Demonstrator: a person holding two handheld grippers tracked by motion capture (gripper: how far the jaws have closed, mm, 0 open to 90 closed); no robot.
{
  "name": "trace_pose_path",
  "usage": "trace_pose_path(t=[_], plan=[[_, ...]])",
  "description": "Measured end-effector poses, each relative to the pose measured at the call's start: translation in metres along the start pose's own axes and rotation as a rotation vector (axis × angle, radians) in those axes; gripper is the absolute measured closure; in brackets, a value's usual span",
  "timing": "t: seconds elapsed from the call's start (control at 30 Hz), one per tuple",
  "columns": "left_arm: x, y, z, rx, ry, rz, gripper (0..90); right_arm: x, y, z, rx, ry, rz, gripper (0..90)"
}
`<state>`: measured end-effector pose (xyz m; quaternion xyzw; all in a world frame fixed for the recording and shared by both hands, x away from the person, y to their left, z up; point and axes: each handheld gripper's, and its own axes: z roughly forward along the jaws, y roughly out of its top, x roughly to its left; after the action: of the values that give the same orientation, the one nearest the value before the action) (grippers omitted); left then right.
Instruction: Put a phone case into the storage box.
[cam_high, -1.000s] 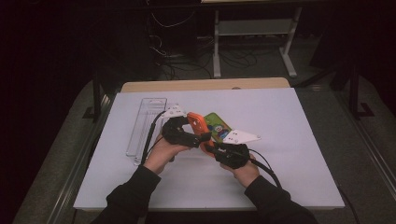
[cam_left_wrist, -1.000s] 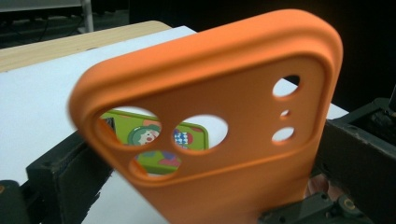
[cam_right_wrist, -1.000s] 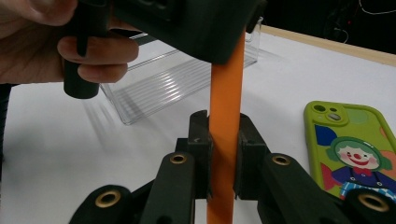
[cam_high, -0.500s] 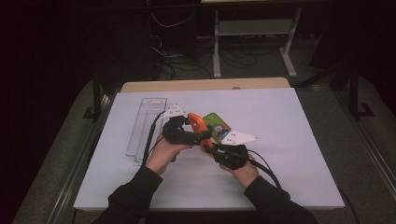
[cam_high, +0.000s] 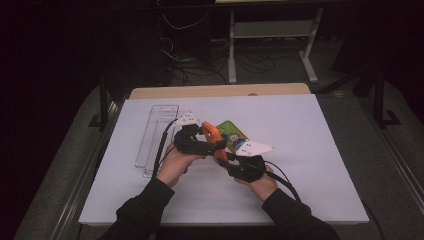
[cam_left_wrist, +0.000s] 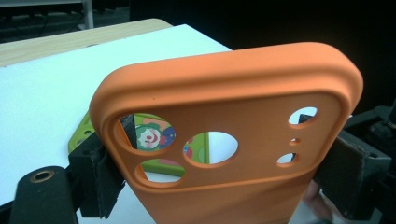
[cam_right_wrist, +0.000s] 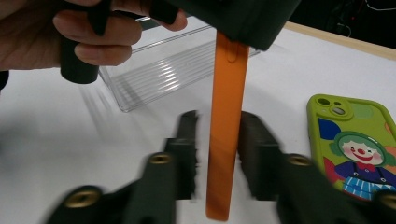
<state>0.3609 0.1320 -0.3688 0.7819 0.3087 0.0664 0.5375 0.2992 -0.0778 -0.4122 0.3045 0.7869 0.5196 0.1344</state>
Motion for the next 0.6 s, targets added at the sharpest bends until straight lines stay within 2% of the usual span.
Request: trace_pose_path(t=[0.03, 0.07, 0.17, 0.23, 0.3, 0.37, 0.47, 0.6], plan=[[0.0, 0.0, 0.0, 0.002, 0.004, 0.001, 13.5, 0.0, 0.0, -0.001, 0.009, 0.007, -0.004, 56.5], [-0.001, 0.001, 0.001, 0.004, 0.01, -0.02, 13.5, 0.0, 0.0, -0.003, 0.008, -0.004, -0.016, 53.0], [0.002, 0.003, 0.002, -0.007, 0.024, -0.006, 13.5, -0.003, 0.0, -0.008, 0.022, -0.007, -0.013, 45.3], [0.003, 0.005, 0.001, 0.003, 0.036, 0.003, 13.5, -0.006, 0.0, -0.012, 0.039, -0.003, -0.009, 41.6], [0.005, 0.008, 0.001, -0.006, 0.049, 0.001, 13.5, -0.009, -0.001, -0.016, 0.057, -0.021, -0.006, 37.7], [0.006, 0.01, 0.001, -0.003, 0.06, -0.004, 13.5, -0.014, -0.002, -0.019, 0.072, -0.034, -0.007, 33.3], [0.011, 0.016, -0.002, -0.001, 0.077, 0.01, 13.5, -0.023, -0.005, -0.026, 0.11, -0.054, -0.001, 27.3], [0.018, 0.029, -0.01, -0.009, 0.105, 0.021, 13.5, -0.035, -0.01, -0.036, 0.123, -0.08, 0.015, 20.1]])
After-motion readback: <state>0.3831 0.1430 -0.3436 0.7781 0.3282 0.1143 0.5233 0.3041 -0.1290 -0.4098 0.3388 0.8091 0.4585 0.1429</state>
